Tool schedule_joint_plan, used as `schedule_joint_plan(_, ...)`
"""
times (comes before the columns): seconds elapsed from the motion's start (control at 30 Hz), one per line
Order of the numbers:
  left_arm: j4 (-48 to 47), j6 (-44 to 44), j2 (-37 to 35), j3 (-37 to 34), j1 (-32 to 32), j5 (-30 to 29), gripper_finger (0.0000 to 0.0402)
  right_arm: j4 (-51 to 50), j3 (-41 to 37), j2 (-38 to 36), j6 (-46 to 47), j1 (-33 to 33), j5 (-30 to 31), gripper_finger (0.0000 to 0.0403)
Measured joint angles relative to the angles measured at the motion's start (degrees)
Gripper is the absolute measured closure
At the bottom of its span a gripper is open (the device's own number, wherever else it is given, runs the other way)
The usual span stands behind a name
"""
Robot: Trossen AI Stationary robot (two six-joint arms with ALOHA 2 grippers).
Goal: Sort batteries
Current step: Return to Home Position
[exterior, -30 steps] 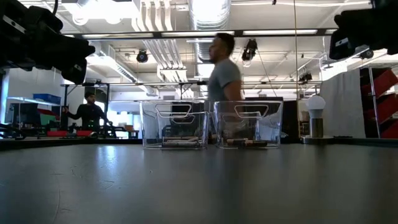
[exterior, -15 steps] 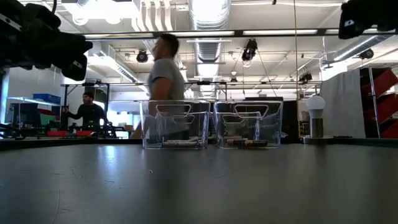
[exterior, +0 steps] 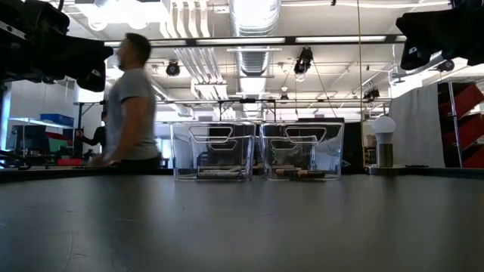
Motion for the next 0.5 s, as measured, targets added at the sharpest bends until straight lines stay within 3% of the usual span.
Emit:
schedule_joint_plan(0.3, 0.54, -0.66, -0.03, 0.0, -0.02, 0.0, 0.0353, 2.77, -0.04, -0.2, -2.58, -6.57, 0.15, 0.0365)
schedule_joint_plan(0.5, 0.78, -0.65, -0.05, 0.0, -0.02, 0.02, 0.0353, 2.38, -0.04, 0.84, -1.49, -9.48, -3.92, 0.0365)
